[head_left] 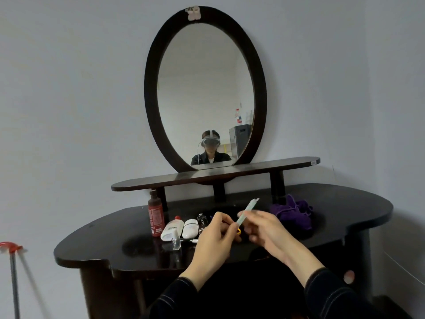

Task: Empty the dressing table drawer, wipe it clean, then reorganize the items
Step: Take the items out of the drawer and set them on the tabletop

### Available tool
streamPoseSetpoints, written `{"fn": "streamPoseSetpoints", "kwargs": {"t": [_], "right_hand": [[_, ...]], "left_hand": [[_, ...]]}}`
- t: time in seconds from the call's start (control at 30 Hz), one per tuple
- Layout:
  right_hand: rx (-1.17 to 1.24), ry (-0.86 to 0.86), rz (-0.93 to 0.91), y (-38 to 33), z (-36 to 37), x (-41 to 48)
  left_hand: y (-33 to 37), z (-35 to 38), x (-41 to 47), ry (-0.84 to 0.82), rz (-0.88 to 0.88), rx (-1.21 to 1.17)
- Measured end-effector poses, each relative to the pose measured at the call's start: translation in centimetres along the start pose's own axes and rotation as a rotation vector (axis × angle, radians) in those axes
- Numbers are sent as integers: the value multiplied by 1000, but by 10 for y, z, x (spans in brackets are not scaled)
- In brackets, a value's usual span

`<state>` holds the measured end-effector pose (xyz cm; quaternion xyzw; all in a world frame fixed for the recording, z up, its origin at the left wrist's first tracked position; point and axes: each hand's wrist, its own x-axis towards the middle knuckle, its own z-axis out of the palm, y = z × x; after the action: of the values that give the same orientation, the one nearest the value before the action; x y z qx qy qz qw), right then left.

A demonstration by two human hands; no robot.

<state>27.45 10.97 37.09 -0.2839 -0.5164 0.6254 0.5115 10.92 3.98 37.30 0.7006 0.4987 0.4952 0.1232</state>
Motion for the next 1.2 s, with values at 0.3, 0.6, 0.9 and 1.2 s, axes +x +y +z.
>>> {"fn": "streamPoseSetpoints", "kwargs": {"t": [0.3, 0.6, 0.9, 1.2], "right_hand": [[-482, 404, -99, 2, -22, 42], [-1073, 254, -101, 7, -18, 49], [-1327, -27, -145, 15, -11, 41], [-1113, 188, -223, 8, -10, 33]], "left_hand": [[-40, -13, 30, 21, 389, 604], [-43, -12, 31, -160, 212, 622], [-54, -11, 29, -13, 145, 718], [-44, -18, 29, 114, 255, 652]]}}
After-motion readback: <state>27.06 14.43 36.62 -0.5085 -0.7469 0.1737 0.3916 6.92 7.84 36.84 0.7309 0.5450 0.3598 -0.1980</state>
